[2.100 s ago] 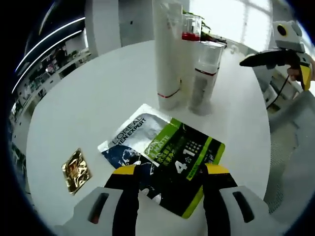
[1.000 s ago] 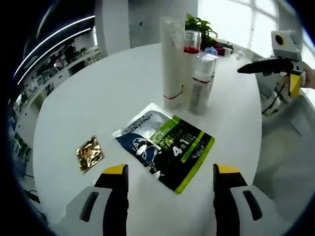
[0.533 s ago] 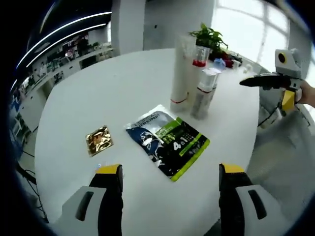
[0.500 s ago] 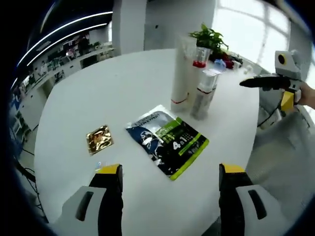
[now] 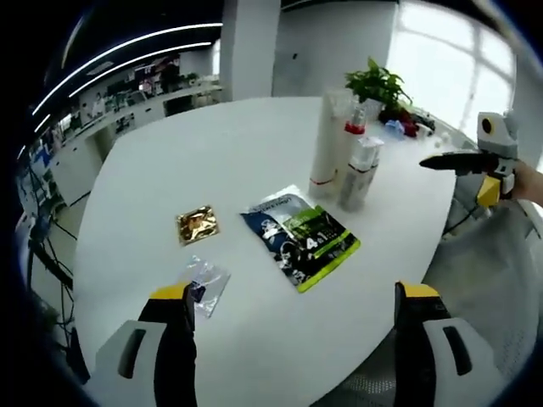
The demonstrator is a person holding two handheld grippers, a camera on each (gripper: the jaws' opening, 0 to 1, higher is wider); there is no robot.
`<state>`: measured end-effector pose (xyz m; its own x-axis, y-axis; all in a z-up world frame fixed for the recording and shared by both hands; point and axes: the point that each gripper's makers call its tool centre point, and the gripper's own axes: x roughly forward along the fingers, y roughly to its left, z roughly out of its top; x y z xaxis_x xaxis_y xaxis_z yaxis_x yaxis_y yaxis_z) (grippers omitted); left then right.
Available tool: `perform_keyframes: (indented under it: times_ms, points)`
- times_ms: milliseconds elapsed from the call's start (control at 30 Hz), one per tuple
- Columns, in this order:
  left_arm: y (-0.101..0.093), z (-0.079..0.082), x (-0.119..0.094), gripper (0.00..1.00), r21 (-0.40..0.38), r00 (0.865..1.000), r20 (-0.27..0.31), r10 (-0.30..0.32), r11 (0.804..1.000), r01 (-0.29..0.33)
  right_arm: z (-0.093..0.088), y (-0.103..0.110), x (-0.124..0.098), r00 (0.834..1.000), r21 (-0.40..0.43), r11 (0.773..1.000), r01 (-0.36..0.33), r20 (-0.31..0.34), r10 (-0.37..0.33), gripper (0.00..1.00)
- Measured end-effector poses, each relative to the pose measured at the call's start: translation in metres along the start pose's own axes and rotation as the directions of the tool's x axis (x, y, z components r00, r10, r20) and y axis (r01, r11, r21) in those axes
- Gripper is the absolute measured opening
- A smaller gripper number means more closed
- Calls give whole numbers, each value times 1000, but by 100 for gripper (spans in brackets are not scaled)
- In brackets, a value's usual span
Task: Arrange the skincare products in the storage area until every visible bottle or jar stands upright without overlapping.
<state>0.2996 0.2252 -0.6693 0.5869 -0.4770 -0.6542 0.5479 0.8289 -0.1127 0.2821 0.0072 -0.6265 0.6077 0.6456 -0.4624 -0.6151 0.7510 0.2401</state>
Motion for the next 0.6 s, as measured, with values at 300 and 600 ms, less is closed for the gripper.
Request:
perform_keyframes:
  times_ms: [300, 600]
  points:
    - [2, -4, -9, 97, -26, 1000, 19, 25, 999, -25, 0, -1, -7, 1000, -9, 1000, 5, 3, -5, 100]
    - [1, -8, -17, 97, -28, 999, 17, 35, 999, -34, 0, 0, -9, 1000, -14, 1000, 7, 16, -7, 100]
